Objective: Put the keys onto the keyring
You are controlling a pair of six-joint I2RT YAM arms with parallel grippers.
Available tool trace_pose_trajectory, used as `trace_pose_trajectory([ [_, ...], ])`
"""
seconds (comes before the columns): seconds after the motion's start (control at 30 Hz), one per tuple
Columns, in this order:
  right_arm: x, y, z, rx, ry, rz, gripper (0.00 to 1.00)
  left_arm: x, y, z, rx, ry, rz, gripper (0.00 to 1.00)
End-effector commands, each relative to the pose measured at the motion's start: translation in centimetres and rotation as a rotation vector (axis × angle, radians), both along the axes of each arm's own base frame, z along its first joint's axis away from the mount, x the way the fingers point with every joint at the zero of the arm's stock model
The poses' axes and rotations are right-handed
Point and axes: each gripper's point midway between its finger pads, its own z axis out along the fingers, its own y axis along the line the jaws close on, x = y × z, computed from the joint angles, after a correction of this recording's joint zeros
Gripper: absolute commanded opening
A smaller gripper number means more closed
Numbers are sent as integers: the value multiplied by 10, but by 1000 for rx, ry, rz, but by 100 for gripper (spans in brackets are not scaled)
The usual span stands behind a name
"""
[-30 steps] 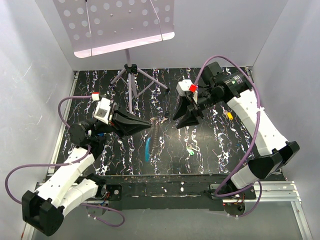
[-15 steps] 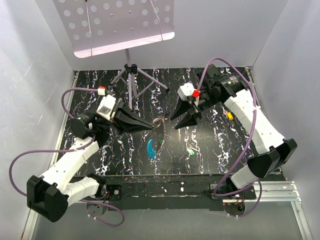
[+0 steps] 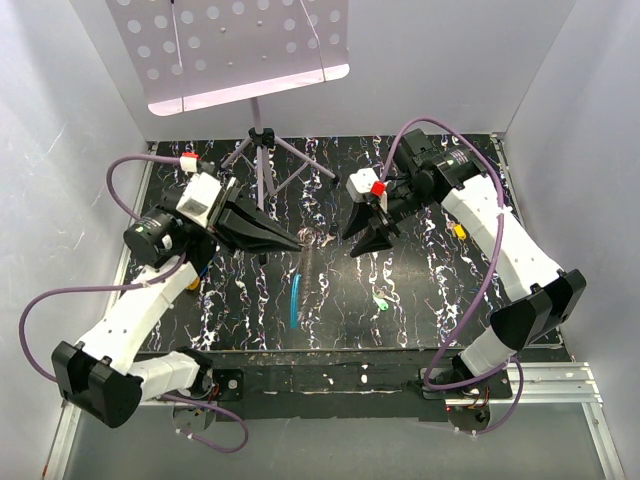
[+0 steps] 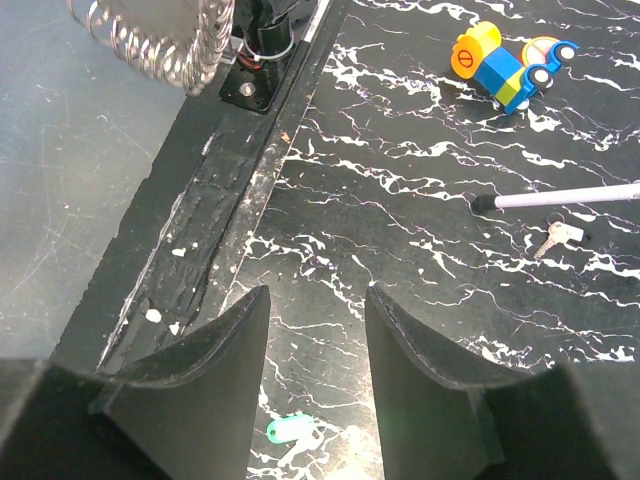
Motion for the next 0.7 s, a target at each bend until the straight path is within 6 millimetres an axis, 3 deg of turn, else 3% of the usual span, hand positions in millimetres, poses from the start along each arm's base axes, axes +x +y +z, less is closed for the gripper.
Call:
trace_pose_trajectory([
  [0.0,-35,-21,-10,-114,223,6,52,-30,11,43,-158,-214,-34,0],
  [0.4,-43,-23,-10,-98,233,20,51,-31,13,94,-277,-139,-72,0],
  [0.67,-50,-23,-13,-77,260,35,50,-26,14,110,-326,-46,-97,0],
])
